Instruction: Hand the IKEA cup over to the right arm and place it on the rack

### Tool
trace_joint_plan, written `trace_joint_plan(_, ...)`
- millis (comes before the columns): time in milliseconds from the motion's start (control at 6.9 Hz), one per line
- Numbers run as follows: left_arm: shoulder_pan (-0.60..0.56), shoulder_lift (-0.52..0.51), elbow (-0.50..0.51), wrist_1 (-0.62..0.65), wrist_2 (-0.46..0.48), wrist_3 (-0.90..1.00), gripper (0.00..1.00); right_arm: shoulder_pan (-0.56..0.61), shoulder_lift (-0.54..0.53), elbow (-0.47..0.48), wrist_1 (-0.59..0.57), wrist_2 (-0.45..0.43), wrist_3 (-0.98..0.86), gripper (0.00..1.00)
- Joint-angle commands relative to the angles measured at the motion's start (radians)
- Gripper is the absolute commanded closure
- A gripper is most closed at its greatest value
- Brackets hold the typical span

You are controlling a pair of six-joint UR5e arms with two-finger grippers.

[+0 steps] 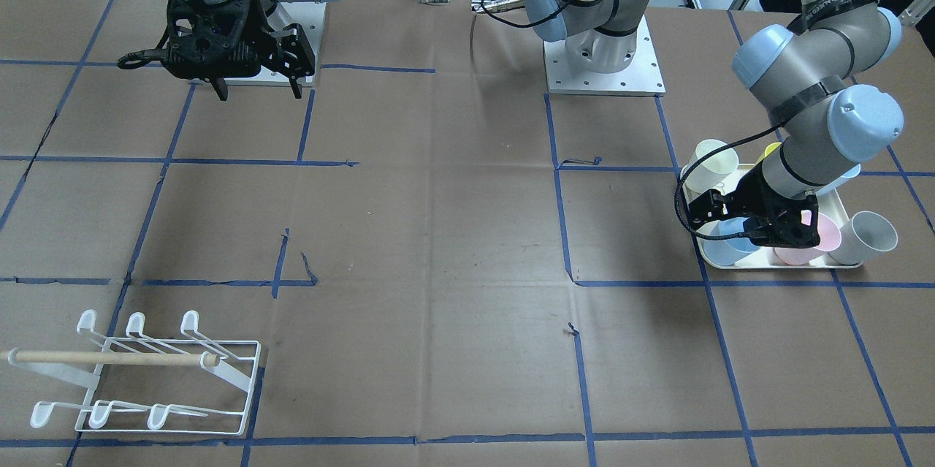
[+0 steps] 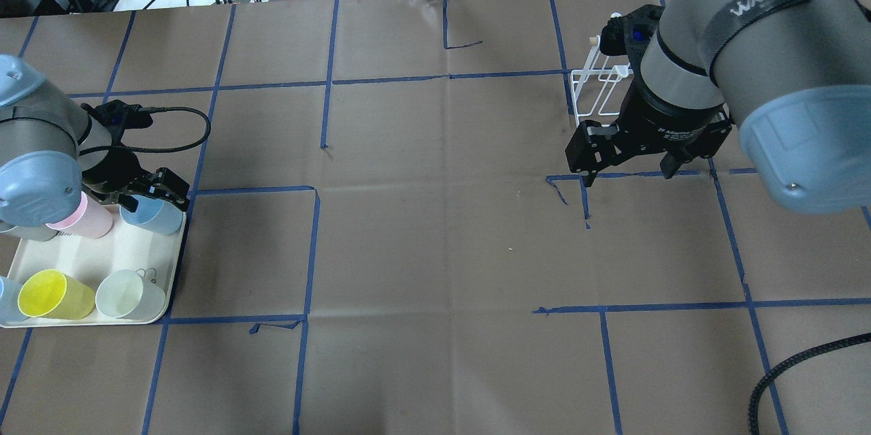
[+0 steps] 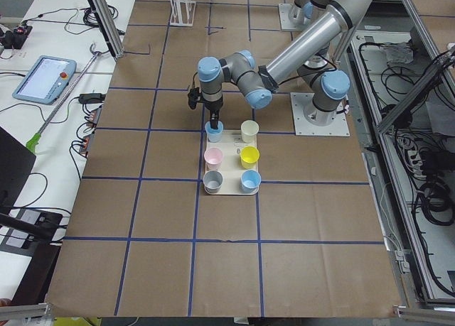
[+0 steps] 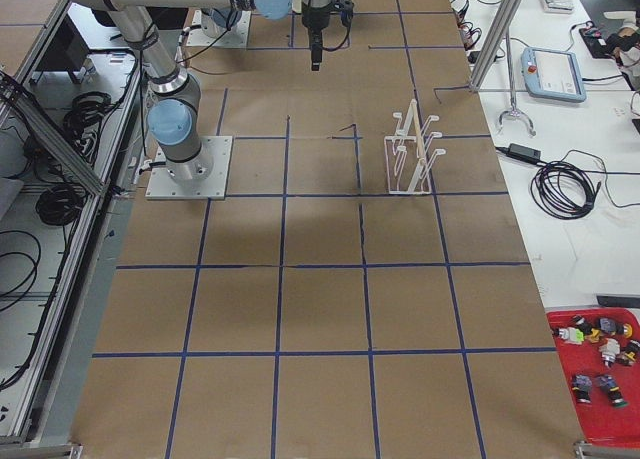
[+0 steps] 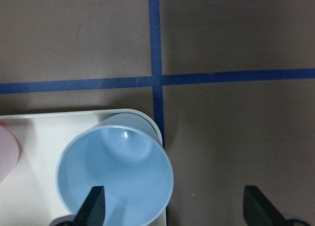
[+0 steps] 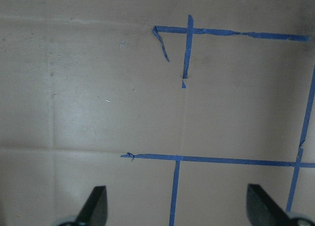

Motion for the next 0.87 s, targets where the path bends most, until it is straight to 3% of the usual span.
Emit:
trace_joint_plan(0,0.002,-0.018,-0.019,0.015,0.007,0.000,0.01,0.000,0.000,0.000,0.000,0.000,0.000,0.00)
trace_joint_plan(145,0.002,-0.018,-0.019,0.016,0.007,-0.002,0.03,0.000,0.000,0.000,0.000,0.000,0.000,0.00)
trace_joint_plan(290,0.002,-0.018,-0.018,0.016,0.007,-0.002,0.33,0.000,0.000,0.000,0.000,0.000,-0.002,0.00)
trace_joint_plan(435,0.002,-0.019,-0.015,0.015,0.008,-0.010,0.75,0.000,0.000,0.000,0.000,-0.002,-0.002,0.00)
trace_joint_plan(580,0.002,-0.019,-0.010,0.015,0.008,-0.020,1.00,0.000,0.000,0.000,0.000,-0.002,-0.002,0.00)
trace_joint_plan(724,0.002,-0.018,-0.008,0.016,0.008,-0.020,1.00,0.000,0.000,0.000,0.000,-0.002,-0.002,0.00)
